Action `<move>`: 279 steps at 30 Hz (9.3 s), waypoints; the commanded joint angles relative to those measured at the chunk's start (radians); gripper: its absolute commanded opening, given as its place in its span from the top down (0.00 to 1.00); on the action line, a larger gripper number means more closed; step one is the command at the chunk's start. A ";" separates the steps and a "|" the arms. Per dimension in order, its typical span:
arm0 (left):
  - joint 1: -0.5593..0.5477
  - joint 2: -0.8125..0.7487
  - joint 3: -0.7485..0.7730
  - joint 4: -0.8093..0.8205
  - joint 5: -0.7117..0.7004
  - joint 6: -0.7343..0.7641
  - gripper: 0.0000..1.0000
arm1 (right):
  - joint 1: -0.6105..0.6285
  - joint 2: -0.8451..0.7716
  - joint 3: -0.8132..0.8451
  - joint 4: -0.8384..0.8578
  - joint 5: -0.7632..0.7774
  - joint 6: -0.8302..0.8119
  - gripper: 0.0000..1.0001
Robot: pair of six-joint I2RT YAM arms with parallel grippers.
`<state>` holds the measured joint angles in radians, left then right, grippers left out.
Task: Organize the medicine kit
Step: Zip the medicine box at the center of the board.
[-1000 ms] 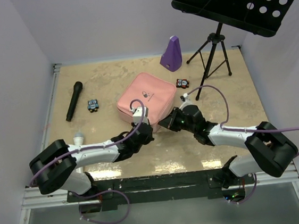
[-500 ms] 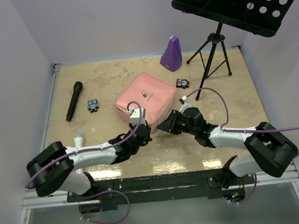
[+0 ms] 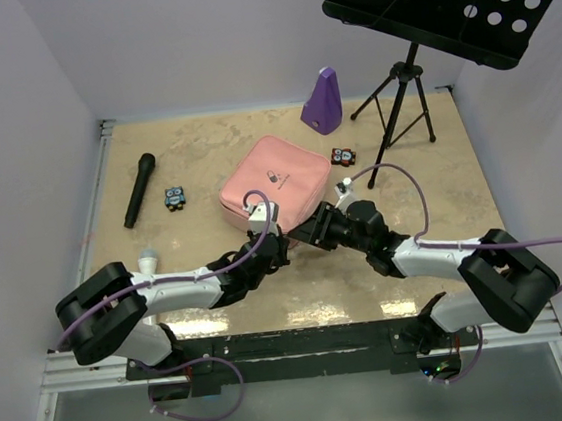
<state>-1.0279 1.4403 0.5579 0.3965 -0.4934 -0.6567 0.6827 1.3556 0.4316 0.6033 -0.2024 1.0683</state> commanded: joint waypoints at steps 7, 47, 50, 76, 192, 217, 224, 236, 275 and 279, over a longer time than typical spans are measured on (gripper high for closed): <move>0.005 -0.006 0.007 0.120 0.044 0.035 1.00 | 0.003 0.066 0.048 0.009 0.058 0.078 0.59; 0.003 0.002 -0.001 0.151 0.067 0.060 1.00 | -0.017 0.022 0.049 -0.071 0.124 0.105 0.42; 0.003 -0.001 -0.001 0.148 0.064 0.062 1.00 | -0.018 0.004 0.039 -0.085 0.124 0.101 0.42; 0.002 0.026 -0.010 0.211 0.130 0.065 1.00 | -0.048 0.143 0.079 0.019 0.078 0.127 0.76; 0.173 -0.509 -0.401 -0.211 -0.079 -0.251 1.00 | -0.077 0.113 0.162 -0.138 -0.034 -0.056 1.00; 0.140 -0.203 -0.236 0.114 0.147 -0.052 1.00 | 0.006 0.099 0.164 -0.086 -0.166 -0.082 0.32; 0.098 -0.095 -0.156 0.159 0.171 -0.031 1.00 | 0.006 0.073 0.174 -0.118 -0.039 -0.027 0.32; 0.074 -0.018 -0.095 0.196 0.205 -0.014 1.00 | -0.006 0.118 0.211 -0.154 0.138 0.058 0.39; 0.101 -0.294 -0.315 -0.025 0.084 -0.109 1.00 | -0.166 0.142 0.190 -0.106 0.095 -0.008 1.00; 0.103 -0.382 -0.345 -0.094 0.069 -0.133 1.00 | -0.183 0.142 0.194 -0.106 0.095 -0.016 1.00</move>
<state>-0.9318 1.1255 0.2634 0.4603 -0.3599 -0.7609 0.5697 1.5047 0.6052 0.4622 -0.2535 1.1015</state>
